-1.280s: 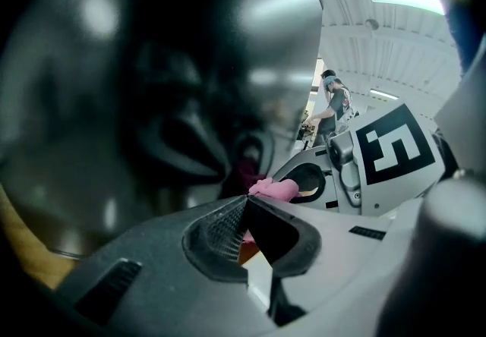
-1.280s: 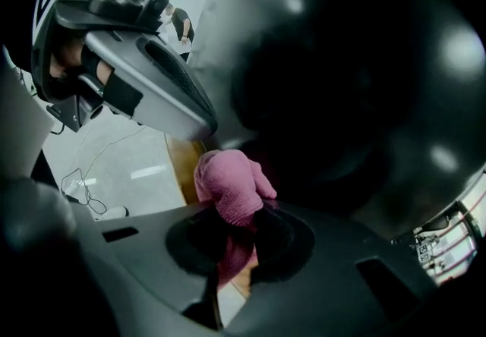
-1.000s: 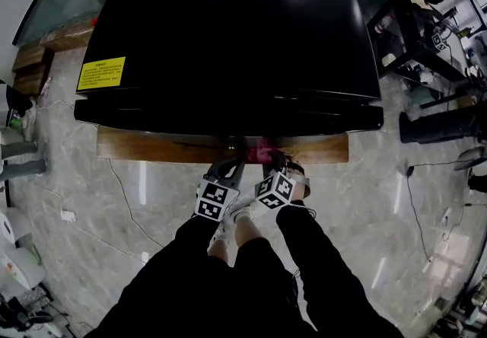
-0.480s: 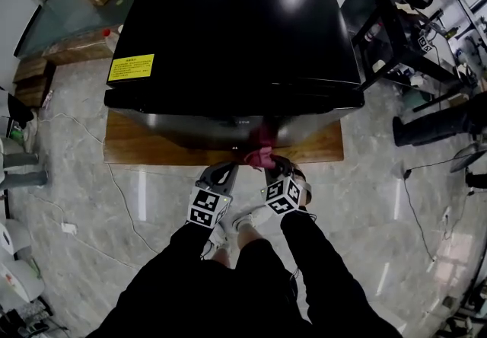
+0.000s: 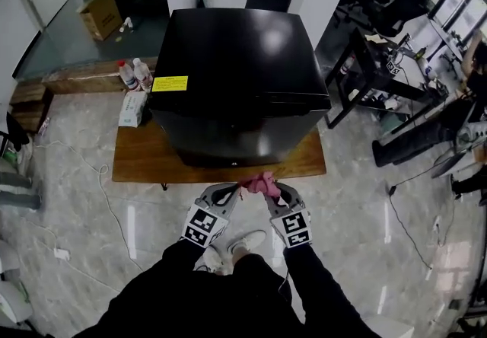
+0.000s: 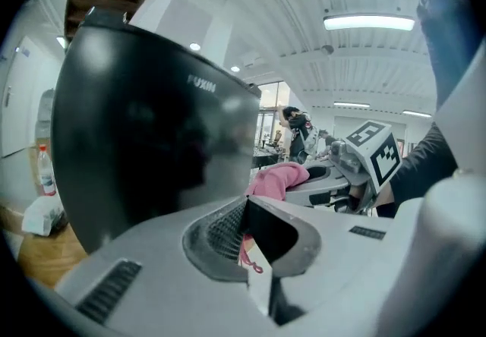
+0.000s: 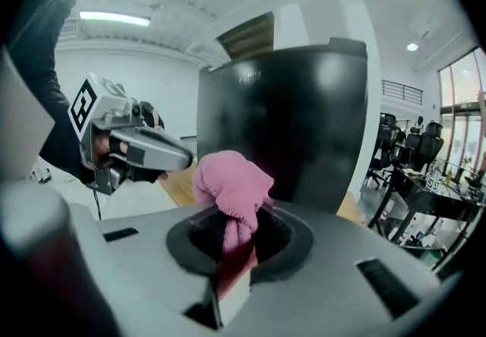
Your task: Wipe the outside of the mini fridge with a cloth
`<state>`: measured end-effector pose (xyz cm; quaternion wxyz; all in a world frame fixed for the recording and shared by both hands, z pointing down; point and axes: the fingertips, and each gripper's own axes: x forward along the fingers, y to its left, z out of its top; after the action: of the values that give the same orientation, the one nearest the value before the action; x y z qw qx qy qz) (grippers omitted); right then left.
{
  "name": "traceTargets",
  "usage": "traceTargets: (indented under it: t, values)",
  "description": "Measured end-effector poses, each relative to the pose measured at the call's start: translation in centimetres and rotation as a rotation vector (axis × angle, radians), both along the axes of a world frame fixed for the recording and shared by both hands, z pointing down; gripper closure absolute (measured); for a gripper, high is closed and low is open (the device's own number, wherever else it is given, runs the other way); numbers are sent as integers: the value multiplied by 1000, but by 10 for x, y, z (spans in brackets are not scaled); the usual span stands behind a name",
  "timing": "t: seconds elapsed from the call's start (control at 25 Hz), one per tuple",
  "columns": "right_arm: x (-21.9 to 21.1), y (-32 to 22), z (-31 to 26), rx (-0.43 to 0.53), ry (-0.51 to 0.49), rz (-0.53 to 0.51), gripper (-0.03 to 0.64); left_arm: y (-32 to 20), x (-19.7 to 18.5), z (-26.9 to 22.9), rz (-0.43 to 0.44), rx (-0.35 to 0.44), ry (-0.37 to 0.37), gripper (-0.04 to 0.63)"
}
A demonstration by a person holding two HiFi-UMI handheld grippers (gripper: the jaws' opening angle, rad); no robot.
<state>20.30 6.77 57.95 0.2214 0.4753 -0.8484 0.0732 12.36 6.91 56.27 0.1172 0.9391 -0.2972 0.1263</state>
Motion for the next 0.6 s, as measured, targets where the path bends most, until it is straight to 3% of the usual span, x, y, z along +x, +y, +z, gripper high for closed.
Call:
traceTargets:
  t: [0.32,0.6]
  values:
    - [23,64,-90,117,-110,119,568,48,17,-98,86,70,122,591]
    - [94,45,-118,172,-123,199,568,35,67,-144,102,134,172,591]
